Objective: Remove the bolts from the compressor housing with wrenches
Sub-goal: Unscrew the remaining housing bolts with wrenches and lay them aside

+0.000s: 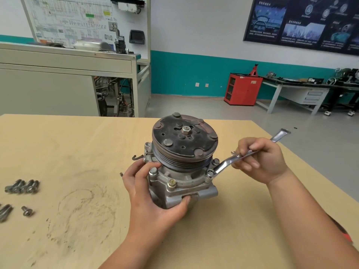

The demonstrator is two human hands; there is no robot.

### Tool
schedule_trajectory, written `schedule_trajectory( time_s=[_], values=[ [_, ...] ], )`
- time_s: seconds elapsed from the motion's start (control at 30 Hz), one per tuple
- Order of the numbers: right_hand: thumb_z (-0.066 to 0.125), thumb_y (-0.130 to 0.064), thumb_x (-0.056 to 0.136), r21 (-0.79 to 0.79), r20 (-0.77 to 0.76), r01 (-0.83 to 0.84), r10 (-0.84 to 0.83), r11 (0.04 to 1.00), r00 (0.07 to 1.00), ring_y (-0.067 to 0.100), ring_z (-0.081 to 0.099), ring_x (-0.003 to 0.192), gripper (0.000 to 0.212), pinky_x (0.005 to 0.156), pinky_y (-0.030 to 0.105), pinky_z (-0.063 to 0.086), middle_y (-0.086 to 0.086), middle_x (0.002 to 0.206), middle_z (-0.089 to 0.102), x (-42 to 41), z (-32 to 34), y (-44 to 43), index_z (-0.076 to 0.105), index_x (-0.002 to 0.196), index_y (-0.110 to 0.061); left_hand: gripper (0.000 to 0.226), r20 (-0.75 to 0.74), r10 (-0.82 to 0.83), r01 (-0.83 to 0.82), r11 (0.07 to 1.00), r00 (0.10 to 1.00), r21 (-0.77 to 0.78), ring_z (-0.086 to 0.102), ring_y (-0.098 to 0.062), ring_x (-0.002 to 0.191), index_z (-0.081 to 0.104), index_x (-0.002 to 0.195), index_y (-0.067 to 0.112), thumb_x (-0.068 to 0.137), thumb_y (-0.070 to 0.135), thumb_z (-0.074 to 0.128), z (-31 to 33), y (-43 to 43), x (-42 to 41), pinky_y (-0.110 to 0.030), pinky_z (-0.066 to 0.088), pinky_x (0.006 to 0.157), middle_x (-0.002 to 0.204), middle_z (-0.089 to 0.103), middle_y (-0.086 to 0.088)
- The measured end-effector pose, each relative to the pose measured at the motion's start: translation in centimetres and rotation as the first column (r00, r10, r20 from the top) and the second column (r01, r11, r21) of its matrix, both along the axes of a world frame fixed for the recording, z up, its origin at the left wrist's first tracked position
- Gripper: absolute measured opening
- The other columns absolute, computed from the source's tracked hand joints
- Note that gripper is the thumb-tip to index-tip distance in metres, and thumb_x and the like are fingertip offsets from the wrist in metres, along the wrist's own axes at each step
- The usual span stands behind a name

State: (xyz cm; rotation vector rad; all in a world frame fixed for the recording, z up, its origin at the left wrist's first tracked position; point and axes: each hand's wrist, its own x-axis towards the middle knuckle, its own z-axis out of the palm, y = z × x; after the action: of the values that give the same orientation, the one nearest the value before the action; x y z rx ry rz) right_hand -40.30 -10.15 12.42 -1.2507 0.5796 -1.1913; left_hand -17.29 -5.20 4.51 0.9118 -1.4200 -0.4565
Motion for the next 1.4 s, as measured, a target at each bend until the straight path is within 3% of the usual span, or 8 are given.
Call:
schedule_trajectory(
  time_s=[0.2,0.33,0.43,0.53,0.67,0.8,1.23,1.4],
  values=[
    [0.028,-0.011,0.089,0.091,0.523,-0.013,-0.037,0.996,0.852,0.034,0.057,0.077,0.046,0.072,0.04,0.035,0.034,0.081,0.06,-2.1,-3.3,4.1,0.048,0.115,0.021,0.074,-0.006,0.004,-0.004,1.0,1.0,-0.008,0.032,-0.025,0.136,0.038,0.111,0.066,0.049,0.049,0.076,0.0,0.1,0.0,-0.05,0.04,0.106,0.134,0.028,0.004],
    [0.022,-0.018,0.101,0.199,0.583,-0.013,-0.108,0.98,0.805,0.049,0.044,0.112,0.052,0.086,0.049,0.032,0.05,0.124,0.035,-0.7,-6.3,10.0,0.027,0.129,0.025,0.074,-0.008,0.003,-0.003,1.0,1.0,-0.01,0.032,-0.024,0.136,0.037,0.11,0.067,0.049,0.049,0.076,0.0,0.1,0.0,-0.049,0.04,0.107,0.134,0.027,0.006],
    [0.071,-0.011,0.071,-0.024,0.216,0.42,-0.405,0.907,0.888,0.035,0.066,0.083,0.032,0.066,0.028,0.051,0.039,0.1,0.061,1.8,-7.5,12.7,0.07,0.1,0.002,0.074,-0.005,0.0,0.0,1.0,1.0,-0.013,0.031,-0.022,0.136,0.037,0.109,0.068,0.049,0.049,0.075,-0.1,0.0,0.0,-0.038,0.04,0.107,0.134,0.027,0.006],
    [0.058,-0.012,0.066,-0.297,-0.19,0.637,-0.697,0.712,0.691,0.014,0.063,0.049,0.04,0.046,0.012,0.045,0.003,0.086,0.075,4.8,-6.2,14.8,0.074,0.086,-0.042,0.074,-0.009,-0.004,0.003,1.0,1.0,-0.018,0.03,-0.017,0.136,0.037,0.109,0.069,0.049,0.049,0.074,-0.2,0.0,0.1,-0.027,0.038,0.106,0.134,0.027,0.008],
    [0.065,-0.058,0.065,-0.46,-0.221,0.641,-0.779,0.614,0.587,0.012,0.059,0.042,0.04,0.052,0.004,0.044,-0.018,0.089,0.073,7.5,-3.8,15.7,0.063,0.103,-0.046,0.074,-0.001,0.001,-0.001,1.0,1.0,-0.028,0.03,-0.014,0.136,0.037,0.11,0.069,0.049,0.048,0.074,-0.2,0.0,0.1,-0.037,0.036,0.11,0.133,0.027,0.009],
    [0.069,-0.023,0.069,-0.519,-0.107,0.721,-0.872,0.459,0.478,0.006,0.064,0.048,0.035,0.056,0.003,0.045,-0.02,0.085,0.072,9.0,-4.3,15.1,0.066,0.101,-0.035,0.075,-0.005,-0.004,0.004,1.0,1.0,-0.03,0.029,-0.012,0.136,0.037,0.11,0.069,0.049,0.048,0.074,-0.2,0.0,0.1,-0.034,0.036,0.109,0.134,0.027,0.008],
    [0.066,-0.031,0.065,-0.43,-0.197,0.704,-0.819,0.566,0.539,0.008,0.063,0.048,0.027,0.056,0.005,0.047,-0.011,0.077,0.074,8.1,-3.1,14.6,0.072,0.09,-0.039,0.074,0.002,-0.001,0.001,0.999,1.0,-0.032,0.027,-0.008,0.135,0.037,0.111,0.068,0.049,0.048,0.074,-0.3,-0.2,0.1,-0.028,0.035,0.108,0.133,0.026,0.01],
    [0.057,-0.009,0.067,-0.217,-0.091,0.635,-0.663,0.741,0.743,0.011,0.053,0.04,0.022,0.04,0.009,0.037,0.009,0.062,0.069,5.3,-2.2,12.0,0.074,0.071,-0.022,0.074,0.003,-0.004,0.004,1.0,1.0,-0.022,0.028,-0.008,0.135,0.037,0.11,0.068,0.049,0.048,0.074,-0.2,-0.1,0.1,-0.028,0.035,0.107,0.134,0.027,0.006]
  ],
)
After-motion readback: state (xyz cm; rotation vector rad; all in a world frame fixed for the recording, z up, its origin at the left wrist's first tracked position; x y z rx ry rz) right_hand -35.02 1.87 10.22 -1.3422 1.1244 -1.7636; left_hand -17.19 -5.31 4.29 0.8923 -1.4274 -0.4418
